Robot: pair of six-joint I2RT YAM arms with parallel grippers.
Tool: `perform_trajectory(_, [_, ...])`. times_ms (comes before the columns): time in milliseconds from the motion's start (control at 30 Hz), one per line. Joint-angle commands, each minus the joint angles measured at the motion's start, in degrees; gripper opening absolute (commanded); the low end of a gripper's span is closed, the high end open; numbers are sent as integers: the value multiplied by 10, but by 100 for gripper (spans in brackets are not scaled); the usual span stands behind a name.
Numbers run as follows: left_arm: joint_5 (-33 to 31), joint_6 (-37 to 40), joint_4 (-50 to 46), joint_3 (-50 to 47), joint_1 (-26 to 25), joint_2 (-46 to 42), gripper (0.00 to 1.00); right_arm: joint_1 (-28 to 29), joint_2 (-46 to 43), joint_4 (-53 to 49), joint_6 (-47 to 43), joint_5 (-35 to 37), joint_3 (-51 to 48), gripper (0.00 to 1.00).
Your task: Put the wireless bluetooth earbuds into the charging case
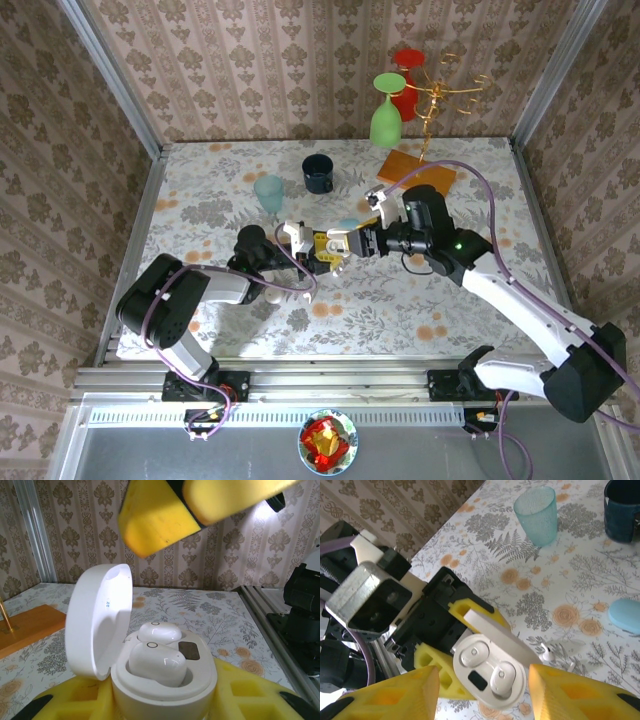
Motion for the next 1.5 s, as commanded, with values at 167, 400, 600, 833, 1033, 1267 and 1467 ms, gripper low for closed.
perform_trajectory(167, [5,15,25,-2,-5,-7,28,-2,63,-3,-8,-53,53,56])
perform_trajectory(400, [-33,0,27,-7,-5,-13,28,-2,20,-1,1,-58,6,53])
perform_trajectory(600, [-62,3,29,-3,-7,-18,28,-11,-44,81,139,3,-57,57])
perform_trajectory(833, [-124,-3,30,8,-22,-26,27,-58,-70,178,368,-54,-140,67])
perform_trajectory(1033, [-133,-3,30,14,-29,-29,26,-85,-38,347,516,-142,-206,65])
perform_trajectory(1267, [-124,2,29,21,-42,-21,27,-85,21,480,596,-202,-218,65])
perform_trajectory(1467, [-134,4,30,19,-49,-25,27,-85,48,541,639,-224,-215,58])
